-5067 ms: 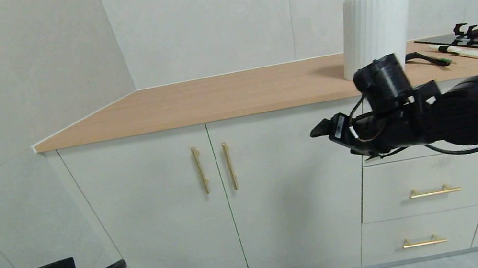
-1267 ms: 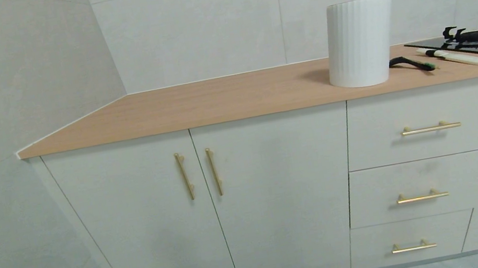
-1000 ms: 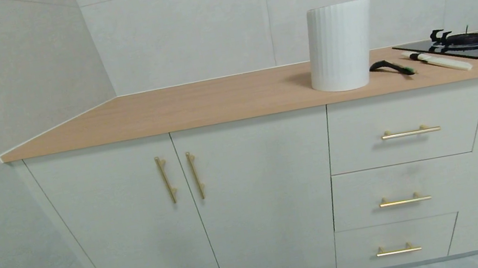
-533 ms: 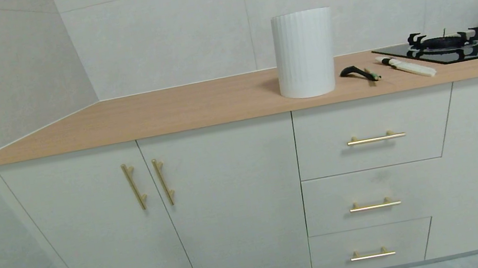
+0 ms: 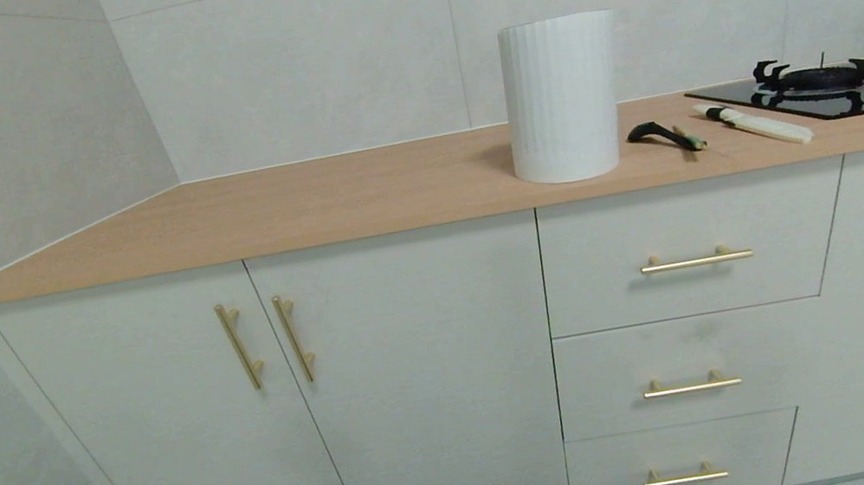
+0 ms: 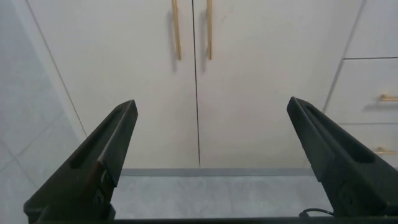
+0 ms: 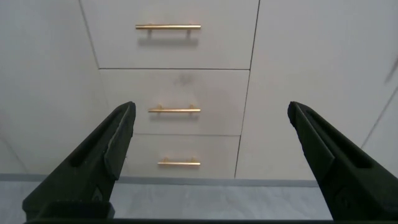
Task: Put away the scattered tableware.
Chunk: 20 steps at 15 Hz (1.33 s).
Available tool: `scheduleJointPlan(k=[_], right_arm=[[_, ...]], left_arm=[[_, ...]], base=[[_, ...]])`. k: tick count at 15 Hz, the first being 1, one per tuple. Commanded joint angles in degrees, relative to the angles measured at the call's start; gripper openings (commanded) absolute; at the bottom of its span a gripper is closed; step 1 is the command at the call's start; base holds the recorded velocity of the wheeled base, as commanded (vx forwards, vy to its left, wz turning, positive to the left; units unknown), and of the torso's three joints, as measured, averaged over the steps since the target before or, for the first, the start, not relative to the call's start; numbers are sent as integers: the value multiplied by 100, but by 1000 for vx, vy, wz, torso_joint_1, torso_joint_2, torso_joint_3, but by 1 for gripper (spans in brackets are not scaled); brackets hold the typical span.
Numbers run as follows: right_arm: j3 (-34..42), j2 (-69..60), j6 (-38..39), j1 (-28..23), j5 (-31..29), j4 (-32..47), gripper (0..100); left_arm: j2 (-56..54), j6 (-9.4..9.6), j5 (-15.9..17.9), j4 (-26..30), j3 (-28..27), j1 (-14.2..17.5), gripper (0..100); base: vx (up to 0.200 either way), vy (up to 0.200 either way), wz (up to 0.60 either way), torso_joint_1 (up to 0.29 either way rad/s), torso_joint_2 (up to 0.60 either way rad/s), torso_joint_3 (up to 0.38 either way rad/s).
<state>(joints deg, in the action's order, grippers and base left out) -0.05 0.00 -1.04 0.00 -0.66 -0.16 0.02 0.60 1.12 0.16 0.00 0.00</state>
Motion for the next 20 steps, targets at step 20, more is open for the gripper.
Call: scheduleJointPlan(k=[20], right_arm=[[-2113,5880,148,844,294,-336,100]], left_arm=[[-2,-7,2,2,0,0,100]], base=[[0,0,0,0,0,0]])
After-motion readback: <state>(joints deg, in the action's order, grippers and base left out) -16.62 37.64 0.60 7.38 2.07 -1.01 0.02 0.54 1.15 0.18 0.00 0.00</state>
